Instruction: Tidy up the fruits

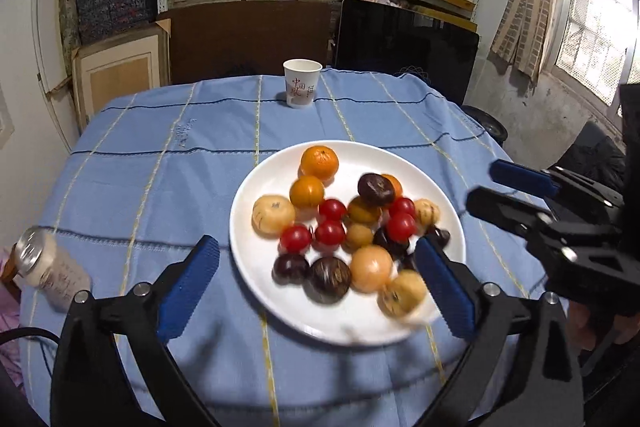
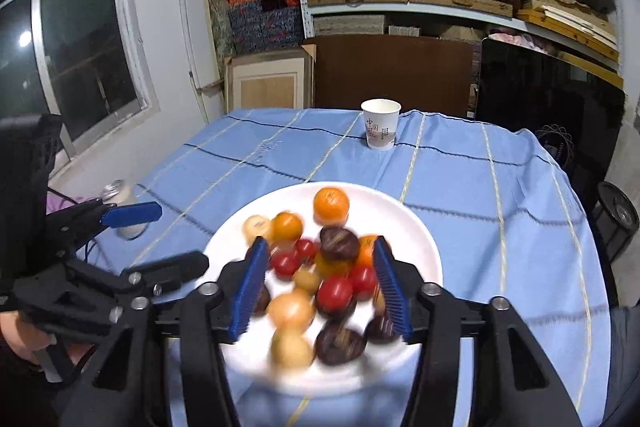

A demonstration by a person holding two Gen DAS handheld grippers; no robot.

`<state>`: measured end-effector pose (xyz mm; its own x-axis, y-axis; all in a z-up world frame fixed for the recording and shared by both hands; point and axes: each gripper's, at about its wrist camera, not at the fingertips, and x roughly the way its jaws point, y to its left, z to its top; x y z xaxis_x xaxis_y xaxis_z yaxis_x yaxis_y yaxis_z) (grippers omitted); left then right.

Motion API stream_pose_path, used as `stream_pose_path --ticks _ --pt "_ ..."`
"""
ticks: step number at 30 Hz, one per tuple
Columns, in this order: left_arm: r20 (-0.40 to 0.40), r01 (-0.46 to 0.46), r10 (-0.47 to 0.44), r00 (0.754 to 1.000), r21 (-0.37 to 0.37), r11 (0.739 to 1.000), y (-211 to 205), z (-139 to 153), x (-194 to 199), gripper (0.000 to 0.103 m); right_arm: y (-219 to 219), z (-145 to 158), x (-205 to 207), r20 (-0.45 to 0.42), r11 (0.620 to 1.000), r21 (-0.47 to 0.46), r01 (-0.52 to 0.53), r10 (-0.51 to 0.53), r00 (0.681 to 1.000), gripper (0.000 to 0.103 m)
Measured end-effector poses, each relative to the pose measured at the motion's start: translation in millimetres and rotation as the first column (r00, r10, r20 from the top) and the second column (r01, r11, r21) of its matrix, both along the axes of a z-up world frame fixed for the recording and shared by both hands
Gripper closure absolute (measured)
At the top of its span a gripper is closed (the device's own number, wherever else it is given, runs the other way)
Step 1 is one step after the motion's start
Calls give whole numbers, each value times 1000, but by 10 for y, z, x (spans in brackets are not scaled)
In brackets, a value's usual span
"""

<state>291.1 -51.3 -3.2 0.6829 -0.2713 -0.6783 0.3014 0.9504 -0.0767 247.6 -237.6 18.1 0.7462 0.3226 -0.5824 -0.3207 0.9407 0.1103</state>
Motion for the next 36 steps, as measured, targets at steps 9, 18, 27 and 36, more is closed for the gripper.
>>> stream_pose_path --ticks 9,18,27,36 --pt "113 -74 64 992 88 993 98 132 -1595 5 -185 -119 -1683 69 993 58 107 -111 991 3" --pt "174 -128 115 978 68 989 146 141 -2649 5 -147 -275 -2517 75 984 33 174 -176 981 4" --pt "225 -168 148 963 75 983 176 322 -3054 5 27 -146 -2884 143 990 -6 144 -142 979 4" --pt "203 -203 190 961 50 978 264 334 -3102 5 24 -88 -2977 146 983 -11 184 -180 973 4"
